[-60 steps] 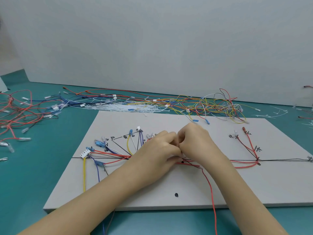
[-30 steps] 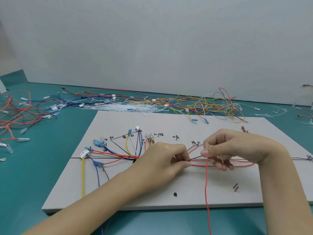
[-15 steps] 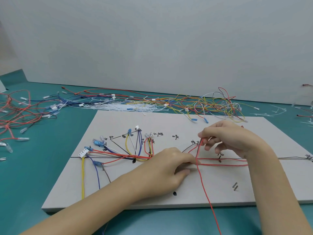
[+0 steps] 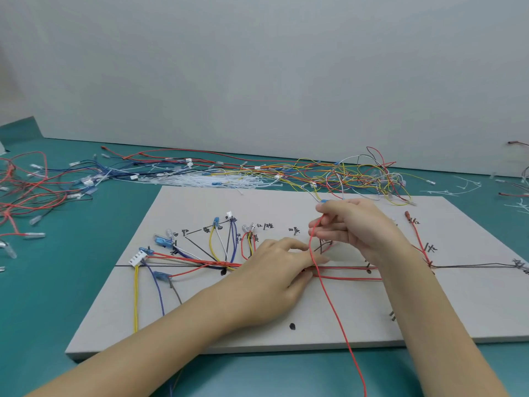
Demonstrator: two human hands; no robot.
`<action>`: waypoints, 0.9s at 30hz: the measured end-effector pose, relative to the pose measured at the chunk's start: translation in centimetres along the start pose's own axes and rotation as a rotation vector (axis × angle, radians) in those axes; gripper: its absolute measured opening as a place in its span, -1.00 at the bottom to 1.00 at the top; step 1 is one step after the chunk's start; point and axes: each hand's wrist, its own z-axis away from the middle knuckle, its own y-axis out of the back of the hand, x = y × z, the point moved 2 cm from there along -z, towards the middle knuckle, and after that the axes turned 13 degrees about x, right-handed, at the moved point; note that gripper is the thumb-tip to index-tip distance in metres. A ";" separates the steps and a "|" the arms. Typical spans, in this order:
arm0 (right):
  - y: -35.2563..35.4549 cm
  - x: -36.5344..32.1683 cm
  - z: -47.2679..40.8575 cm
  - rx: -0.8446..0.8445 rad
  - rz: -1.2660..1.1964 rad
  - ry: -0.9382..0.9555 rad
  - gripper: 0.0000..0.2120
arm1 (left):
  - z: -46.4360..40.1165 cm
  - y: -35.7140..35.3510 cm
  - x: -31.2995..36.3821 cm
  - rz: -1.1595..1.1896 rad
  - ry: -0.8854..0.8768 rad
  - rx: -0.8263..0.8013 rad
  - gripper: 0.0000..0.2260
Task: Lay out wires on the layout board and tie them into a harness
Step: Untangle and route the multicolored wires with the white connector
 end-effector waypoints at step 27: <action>-3.1 1.4 -0.7 0.028 -0.190 -0.061 -0.85 | -2.1 2.8 -3.0 1.059 0.738 0.203 -0.64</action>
